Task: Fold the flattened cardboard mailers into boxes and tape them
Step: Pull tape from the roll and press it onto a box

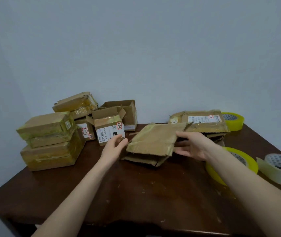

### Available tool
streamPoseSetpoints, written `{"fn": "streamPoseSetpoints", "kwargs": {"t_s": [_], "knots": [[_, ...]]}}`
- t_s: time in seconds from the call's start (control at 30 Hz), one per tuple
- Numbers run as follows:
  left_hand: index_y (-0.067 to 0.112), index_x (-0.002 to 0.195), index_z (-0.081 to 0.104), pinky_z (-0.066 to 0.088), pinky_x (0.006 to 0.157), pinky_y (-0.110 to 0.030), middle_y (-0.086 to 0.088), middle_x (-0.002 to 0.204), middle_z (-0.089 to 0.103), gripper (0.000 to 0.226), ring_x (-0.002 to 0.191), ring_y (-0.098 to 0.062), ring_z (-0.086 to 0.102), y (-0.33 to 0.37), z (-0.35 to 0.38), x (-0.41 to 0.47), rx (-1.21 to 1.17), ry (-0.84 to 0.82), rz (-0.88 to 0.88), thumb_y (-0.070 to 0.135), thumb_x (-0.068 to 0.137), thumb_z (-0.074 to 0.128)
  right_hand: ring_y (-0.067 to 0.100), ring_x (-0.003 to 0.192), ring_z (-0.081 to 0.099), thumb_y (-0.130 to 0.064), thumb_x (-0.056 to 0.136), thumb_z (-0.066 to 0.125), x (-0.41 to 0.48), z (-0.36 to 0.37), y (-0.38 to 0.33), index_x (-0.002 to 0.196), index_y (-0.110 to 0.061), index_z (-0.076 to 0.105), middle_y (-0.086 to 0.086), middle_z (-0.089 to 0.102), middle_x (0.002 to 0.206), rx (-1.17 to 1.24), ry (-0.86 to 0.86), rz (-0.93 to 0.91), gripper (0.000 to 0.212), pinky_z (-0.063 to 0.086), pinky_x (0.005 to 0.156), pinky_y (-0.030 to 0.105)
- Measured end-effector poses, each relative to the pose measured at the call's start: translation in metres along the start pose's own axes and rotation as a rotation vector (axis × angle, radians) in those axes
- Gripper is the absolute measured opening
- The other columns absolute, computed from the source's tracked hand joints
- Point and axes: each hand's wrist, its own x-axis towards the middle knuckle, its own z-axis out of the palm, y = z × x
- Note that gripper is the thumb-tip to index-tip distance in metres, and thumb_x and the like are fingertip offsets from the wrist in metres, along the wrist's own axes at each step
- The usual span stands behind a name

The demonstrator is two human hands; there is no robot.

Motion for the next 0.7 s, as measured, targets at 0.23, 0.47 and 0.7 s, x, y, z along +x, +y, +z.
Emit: {"fn": "streamPoseSetpoints", "kwargs": {"t_s": [0.23,0.47,0.7], "knots": [[0.026,0.14,0.044,0.037,0.105,-0.038,0.0,0.139,0.048,0.065,0.128,-0.022,0.045,-0.017,0.012,0.007,-0.004,-0.12,-0.272,0.067,0.093,0.026,0.021,0.078,0.065,0.002,0.095,0.05,0.004,-0.003,0.021,0.123,-0.007,0.05,0.01,0.063,0.102,0.075,0.19,-0.129,0.029,0.053,0.044,0.025],[0.027,0.131,0.053,0.048,0.082,-0.027,0.003,0.13,0.06,0.054,0.116,-0.015,0.056,0.016,-0.041,-0.015,-0.493,-0.207,0.077,0.056,0.085,0.056,0.007,0.037,0.059,-0.006,0.093,0.055,-0.001,-0.011,-0.035,0.094,-0.004,0.056,0.011,0.066,0.075,0.373,0.148,-0.086,0.003,0.043,0.032,0.014],[0.024,0.101,0.07,0.05,0.079,-0.024,0.004,0.098,0.07,0.026,0.087,-0.008,0.062,0.056,-0.065,-0.016,-0.359,0.393,0.349,0.006,0.084,0.069,0.01,0.042,0.064,-0.024,0.098,0.052,-0.018,0.009,-0.046,0.107,0.004,0.058,0.026,0.071,0.083,0.454,-0.124,0.106,0.029,0.05,0.038,0.016]]}}
